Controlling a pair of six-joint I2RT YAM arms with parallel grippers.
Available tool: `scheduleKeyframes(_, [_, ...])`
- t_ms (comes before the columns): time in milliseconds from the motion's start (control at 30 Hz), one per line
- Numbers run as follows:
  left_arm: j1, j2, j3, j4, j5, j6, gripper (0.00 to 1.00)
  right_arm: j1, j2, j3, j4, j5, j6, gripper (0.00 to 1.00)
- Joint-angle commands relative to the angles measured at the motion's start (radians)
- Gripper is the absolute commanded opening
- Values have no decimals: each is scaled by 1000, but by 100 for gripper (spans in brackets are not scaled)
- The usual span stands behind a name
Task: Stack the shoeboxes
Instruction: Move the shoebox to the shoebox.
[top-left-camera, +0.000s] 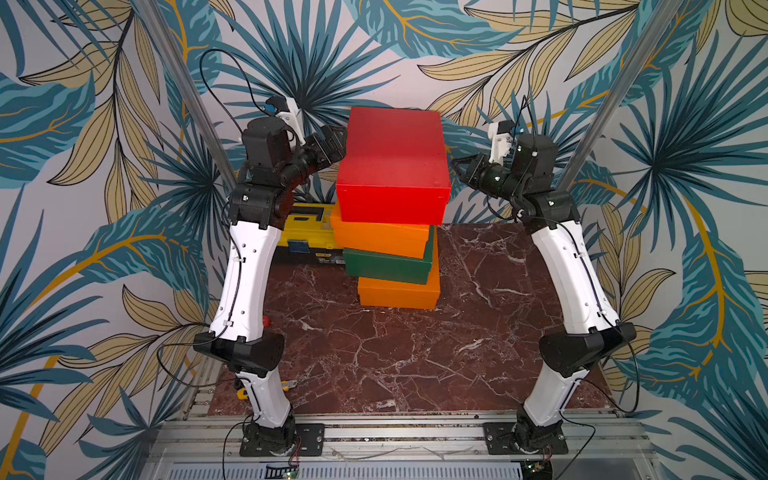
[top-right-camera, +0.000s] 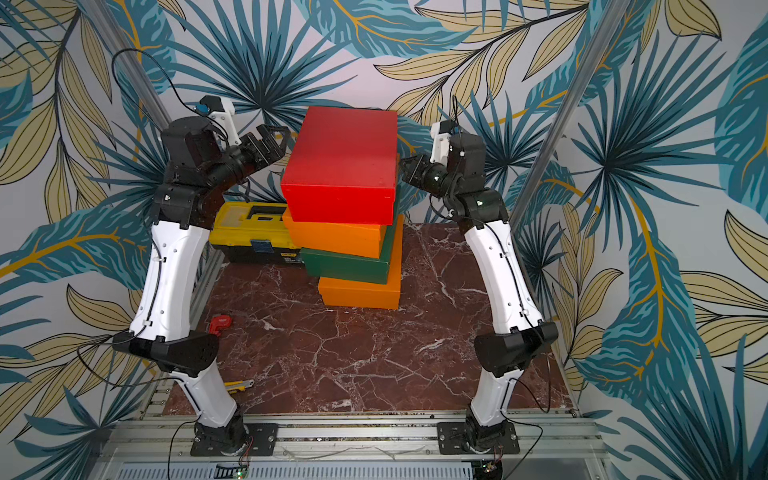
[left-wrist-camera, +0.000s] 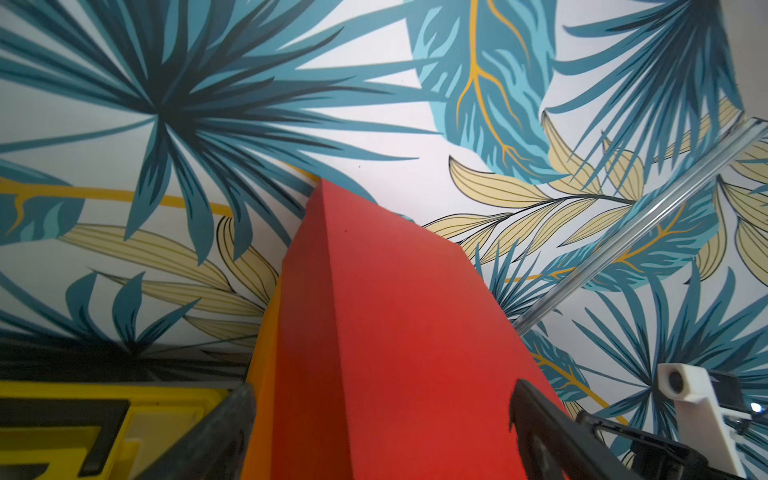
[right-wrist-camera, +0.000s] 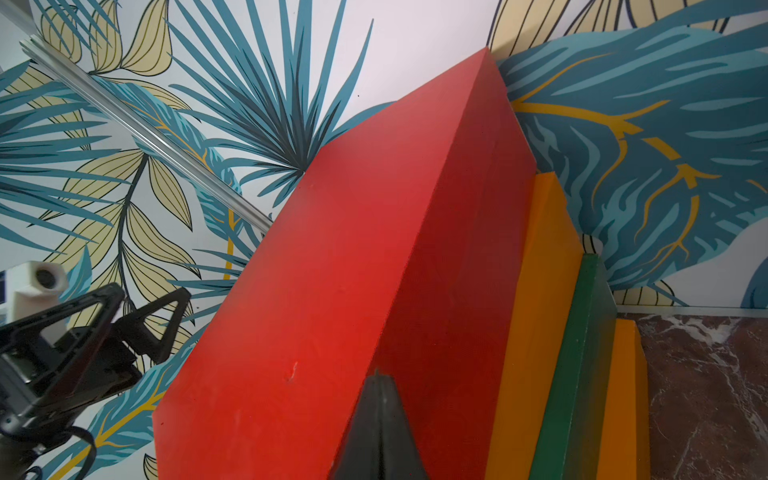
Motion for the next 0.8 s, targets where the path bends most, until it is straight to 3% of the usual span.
scheduleKeyframes(0, [-1,9,26,105,73,11,86,6,-4,-48,0,4,-9,0])
scheduleKeyframes(133, [-3,69,62,180,90,15,63,7,8,-85,16,6,-5,0])
scheduleKeyframes(200, [-2,99,66,226,109,17,59,7,21,-92,18,3,-6,0])
scheduleKeyframes(333, [-2,180,113,296,170,9,59,7,50,-94,15,-8,-13,0])
scheduleKeyframes(467, [7,289,235,311,203,5,75,7,66,-109,16,-14,-17,0])
scheduleKeyframes(567, [16,333,254,329,207,-20,80,8,72,-124,36,-17,-12,0])
scheduleKeyframes(767, [24,339,184,330,222,-49,78,9,98,-113,46,-24,-6,0])
